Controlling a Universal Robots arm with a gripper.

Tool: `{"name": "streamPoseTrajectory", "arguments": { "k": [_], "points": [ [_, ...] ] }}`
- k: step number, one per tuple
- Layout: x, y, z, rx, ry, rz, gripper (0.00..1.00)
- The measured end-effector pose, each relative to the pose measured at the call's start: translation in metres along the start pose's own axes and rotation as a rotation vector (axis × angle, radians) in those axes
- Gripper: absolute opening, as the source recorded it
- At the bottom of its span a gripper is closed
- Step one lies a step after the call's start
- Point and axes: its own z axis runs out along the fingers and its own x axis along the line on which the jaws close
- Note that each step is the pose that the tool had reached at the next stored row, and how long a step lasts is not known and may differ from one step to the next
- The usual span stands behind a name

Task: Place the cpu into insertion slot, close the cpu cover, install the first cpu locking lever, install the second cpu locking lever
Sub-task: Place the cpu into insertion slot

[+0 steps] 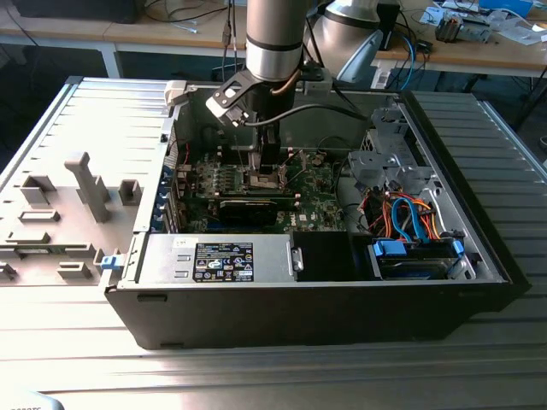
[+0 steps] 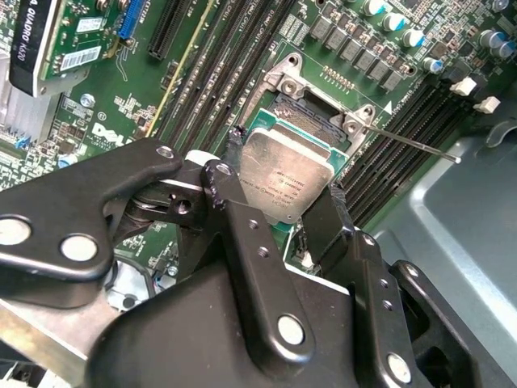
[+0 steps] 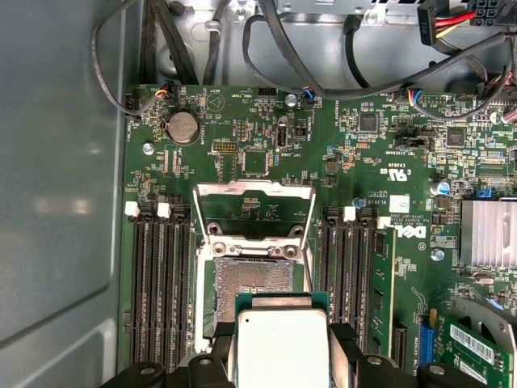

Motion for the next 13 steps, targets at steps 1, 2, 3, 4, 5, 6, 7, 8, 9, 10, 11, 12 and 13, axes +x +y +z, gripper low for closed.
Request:
{"name": "streamPoseTrajectory", "arguments": {
  "k": [1, 2, 3, 4, 5, 6, 7, 8, 9, 10, 11, 12, 13],
  "points": [
    [0.0, 0.0, 0.0001, 0.0, -0.0001, 0.0, 0.55],
    [0.0, 0.0, 0.0004, 0.0, 0.0, 0.0, 0.55],
    [0.0, 0.0, 0.0006, 0.0, 0.0, 0.0, 0.55],
    [0.0, 0.0, 0.0009, 0.0, -0.0001, 0.0, 0.55],
    [0.0, 0.0, 0.0011, 0.0001, -0.0001, 0.0, 0.55],
    [0.0, 0.0, 0.0014, 0.0, 0.0, 0.0, 0.55],
    [0.0, 0.0, 0.0017, 0.0, -0.0001, 0.0, 0.55],
    [0.0, 0.0, 0.002, 0.0, -0.0001, 0.0, 0.55],
    [0.0, 0.0, 0.0023, 0.0, -0.0001, 0.0, 0.55],
    [0.0, 0.0, 0.0026, 0.0, 0.0, 0.0, 0.55],
    [0.0, 0.0, 0.0029, 0.0, -0.0001, 0.0, 0.55],
    [0.0, 0.0, 0.0031, 0.0, -0.0001, 0.0, 0.55],
    [0.0, 0.0001, 0.0033, 0.0, 0.0, 0.0, 0.55]
  ]
}}
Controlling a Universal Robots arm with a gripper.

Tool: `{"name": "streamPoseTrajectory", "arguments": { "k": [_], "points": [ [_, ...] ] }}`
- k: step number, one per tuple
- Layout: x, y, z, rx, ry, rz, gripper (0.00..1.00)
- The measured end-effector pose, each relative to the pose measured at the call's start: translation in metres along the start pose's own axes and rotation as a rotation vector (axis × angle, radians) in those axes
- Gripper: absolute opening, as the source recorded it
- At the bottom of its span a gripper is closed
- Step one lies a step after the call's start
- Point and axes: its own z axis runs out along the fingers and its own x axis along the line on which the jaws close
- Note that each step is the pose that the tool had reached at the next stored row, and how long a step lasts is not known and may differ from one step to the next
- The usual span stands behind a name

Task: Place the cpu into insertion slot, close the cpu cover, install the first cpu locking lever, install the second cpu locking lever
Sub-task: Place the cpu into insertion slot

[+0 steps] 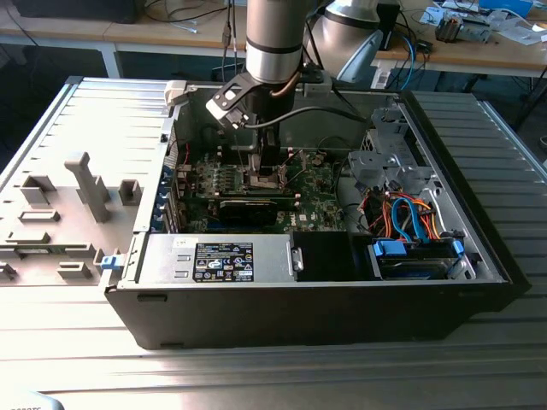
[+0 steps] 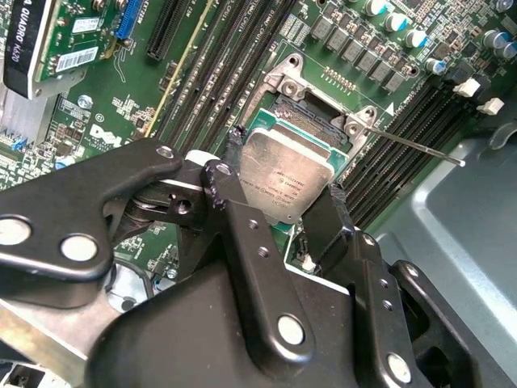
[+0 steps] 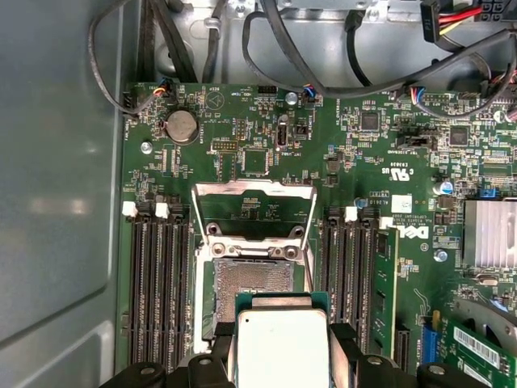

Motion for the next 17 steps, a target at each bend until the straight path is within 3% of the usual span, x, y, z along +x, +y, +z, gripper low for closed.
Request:
{"name": "streamPoseTrajectory", "arguments": {
  "k": [17],
  "points": [
    [0.0, 0.0, 0.0043, 0.0, -0.0001, 0.0, 0.55]
  ]
}}
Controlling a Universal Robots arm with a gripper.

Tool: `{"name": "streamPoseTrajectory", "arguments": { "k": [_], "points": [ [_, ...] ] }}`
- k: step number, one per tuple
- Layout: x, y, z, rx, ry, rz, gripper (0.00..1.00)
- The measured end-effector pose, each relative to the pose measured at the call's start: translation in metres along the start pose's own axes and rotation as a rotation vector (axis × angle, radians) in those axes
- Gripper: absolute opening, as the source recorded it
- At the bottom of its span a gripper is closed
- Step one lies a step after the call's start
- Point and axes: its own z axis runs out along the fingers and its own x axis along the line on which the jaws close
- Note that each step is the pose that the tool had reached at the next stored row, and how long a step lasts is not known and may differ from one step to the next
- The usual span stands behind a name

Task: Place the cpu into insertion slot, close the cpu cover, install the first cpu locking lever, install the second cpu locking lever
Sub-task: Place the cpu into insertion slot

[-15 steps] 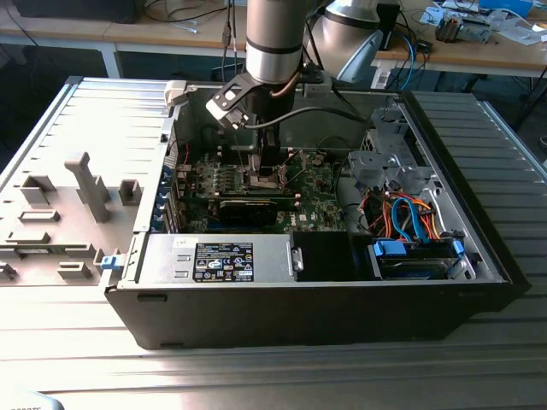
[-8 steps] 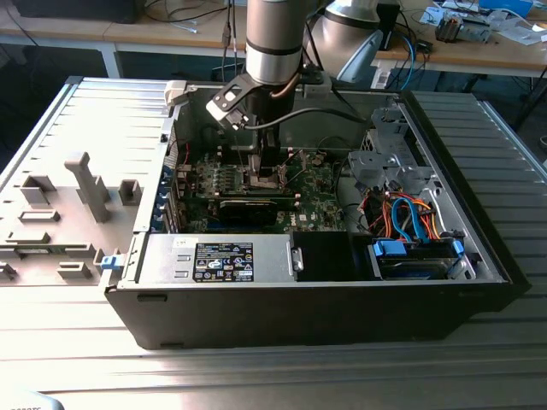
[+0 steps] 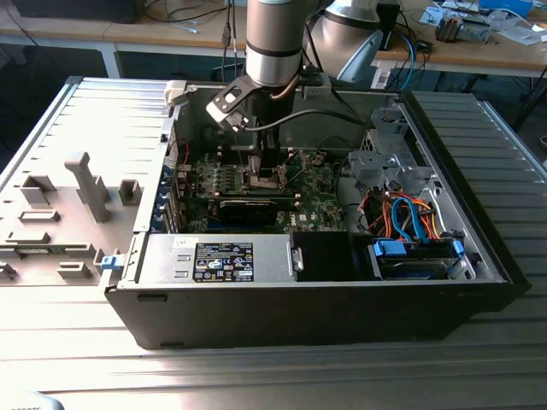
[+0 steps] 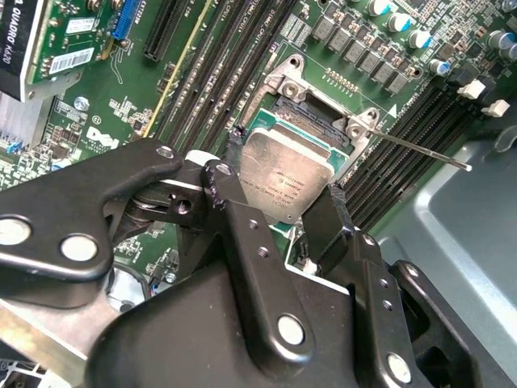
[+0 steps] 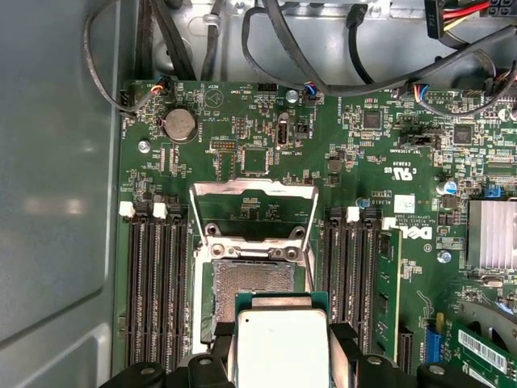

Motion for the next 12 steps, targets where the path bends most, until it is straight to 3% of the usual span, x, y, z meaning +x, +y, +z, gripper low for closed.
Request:
{"name": "streamPoseTrajectory", "arguments": {
  "k": [12],
  "points": [
    [0.0, 0.0, 0.0029, 0.0, 0.0, 0.0, 0.55]
  ]
}}
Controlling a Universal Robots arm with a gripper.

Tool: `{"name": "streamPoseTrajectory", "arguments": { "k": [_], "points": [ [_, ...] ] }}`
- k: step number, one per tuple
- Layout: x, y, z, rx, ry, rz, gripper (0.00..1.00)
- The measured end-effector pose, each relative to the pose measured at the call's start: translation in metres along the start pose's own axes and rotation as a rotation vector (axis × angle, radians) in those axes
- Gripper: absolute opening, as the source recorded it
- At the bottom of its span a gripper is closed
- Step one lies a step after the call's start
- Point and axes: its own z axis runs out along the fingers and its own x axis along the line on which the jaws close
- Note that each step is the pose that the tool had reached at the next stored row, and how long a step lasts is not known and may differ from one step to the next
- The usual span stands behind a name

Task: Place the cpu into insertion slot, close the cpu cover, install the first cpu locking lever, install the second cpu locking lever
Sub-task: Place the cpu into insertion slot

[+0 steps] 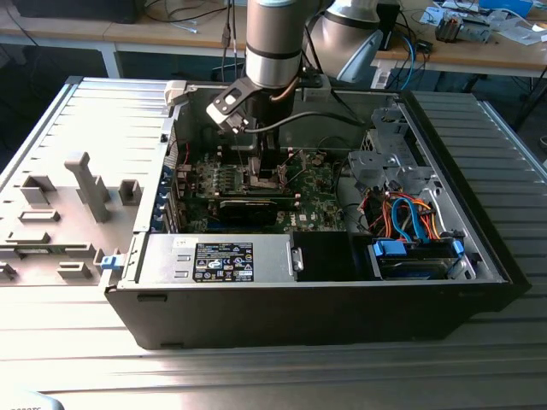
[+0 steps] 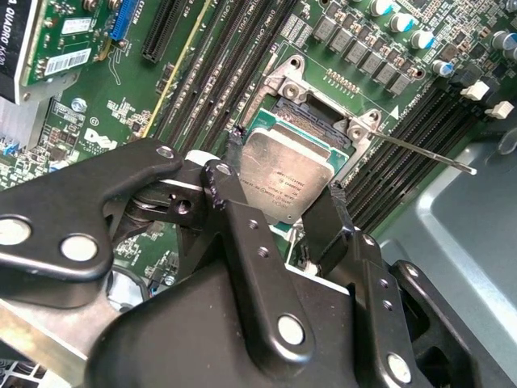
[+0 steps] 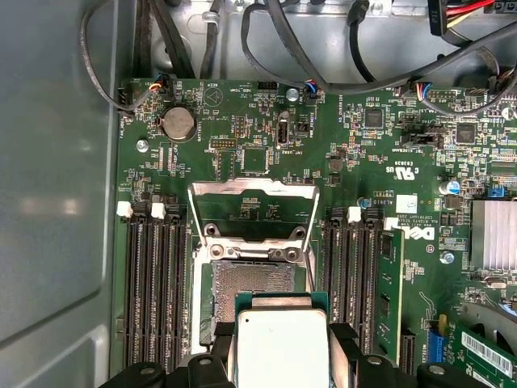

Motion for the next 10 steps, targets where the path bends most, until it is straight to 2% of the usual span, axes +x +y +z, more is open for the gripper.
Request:
{"name": "streamPoseTrajectory", "arguments": {
  "k": [10],
  "points": [
    [0.0, 0.0, 0.0025, 0.0, 0.0001, 0.0, 0.55]
  ]
}}
